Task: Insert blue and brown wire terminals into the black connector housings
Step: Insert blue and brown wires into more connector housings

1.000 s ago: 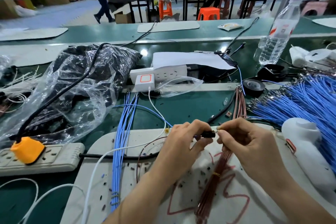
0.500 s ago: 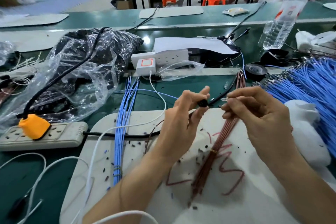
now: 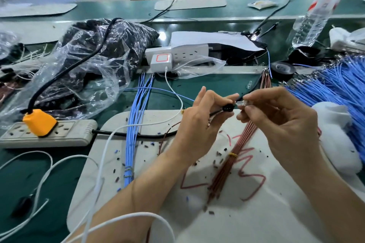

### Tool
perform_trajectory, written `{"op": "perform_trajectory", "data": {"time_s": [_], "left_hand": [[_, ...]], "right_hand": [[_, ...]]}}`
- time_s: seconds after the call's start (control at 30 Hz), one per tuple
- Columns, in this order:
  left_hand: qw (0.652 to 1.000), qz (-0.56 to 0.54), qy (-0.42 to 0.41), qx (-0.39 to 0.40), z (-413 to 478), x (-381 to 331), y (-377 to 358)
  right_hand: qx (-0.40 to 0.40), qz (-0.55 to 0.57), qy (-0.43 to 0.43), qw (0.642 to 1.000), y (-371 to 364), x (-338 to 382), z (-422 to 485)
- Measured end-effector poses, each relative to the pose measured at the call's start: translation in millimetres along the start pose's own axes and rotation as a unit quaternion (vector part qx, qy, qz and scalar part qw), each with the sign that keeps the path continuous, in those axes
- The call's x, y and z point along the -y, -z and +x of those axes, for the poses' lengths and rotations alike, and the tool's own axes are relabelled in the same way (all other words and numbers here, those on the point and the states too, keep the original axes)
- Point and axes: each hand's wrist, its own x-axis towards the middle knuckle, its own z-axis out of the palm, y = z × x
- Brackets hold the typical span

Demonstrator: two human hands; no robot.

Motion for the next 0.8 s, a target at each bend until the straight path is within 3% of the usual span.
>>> {"op": "perform_trajectory", "data": {"time_s": [0.43, 0.67, 0.8], "left_hand": [[0.999, 0.038, -0.018, 0.021, -0.2, -2.5, 2.9], [0.994, 0.093, -0.052, 0.026, 1.3, -3.7, 5.5], [0.992, 0.110, -0.027, 0.053, -0.1, -0.6, 7.8]], "right_hand": [[0.027, -0.058, 0.003, 0.998, 2.5, -4.3, -0.3], [0.055, -0.310, 0.156, 0.936, 6.0, -7.0, -1.1], [0.067, -0.273, 0.089, 0.956, 7.0, -10.3, -1.1]]}}
